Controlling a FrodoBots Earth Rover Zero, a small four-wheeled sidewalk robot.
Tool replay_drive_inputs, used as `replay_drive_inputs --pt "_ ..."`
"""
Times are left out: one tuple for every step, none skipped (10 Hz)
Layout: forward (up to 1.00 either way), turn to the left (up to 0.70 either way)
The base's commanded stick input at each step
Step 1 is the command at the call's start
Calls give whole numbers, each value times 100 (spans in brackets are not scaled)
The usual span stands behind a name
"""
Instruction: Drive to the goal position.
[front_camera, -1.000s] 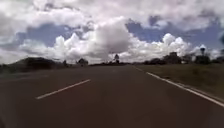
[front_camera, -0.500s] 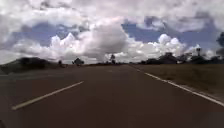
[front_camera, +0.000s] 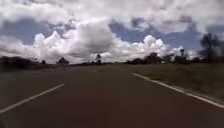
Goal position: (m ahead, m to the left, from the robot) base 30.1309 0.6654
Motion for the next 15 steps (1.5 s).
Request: replay_drive_inputs --pt "100 0" --pt "100 0" --pt "100 -18" --pt "100 -38" --pt "100 -39" --pt "100 0" --pt "100 0" --pt "100 0" --pt "100 0" --pt "100 0" --pt "100 0" --pt "100 0" --pt "100 0" --pt "100 0" --pt "100 0"
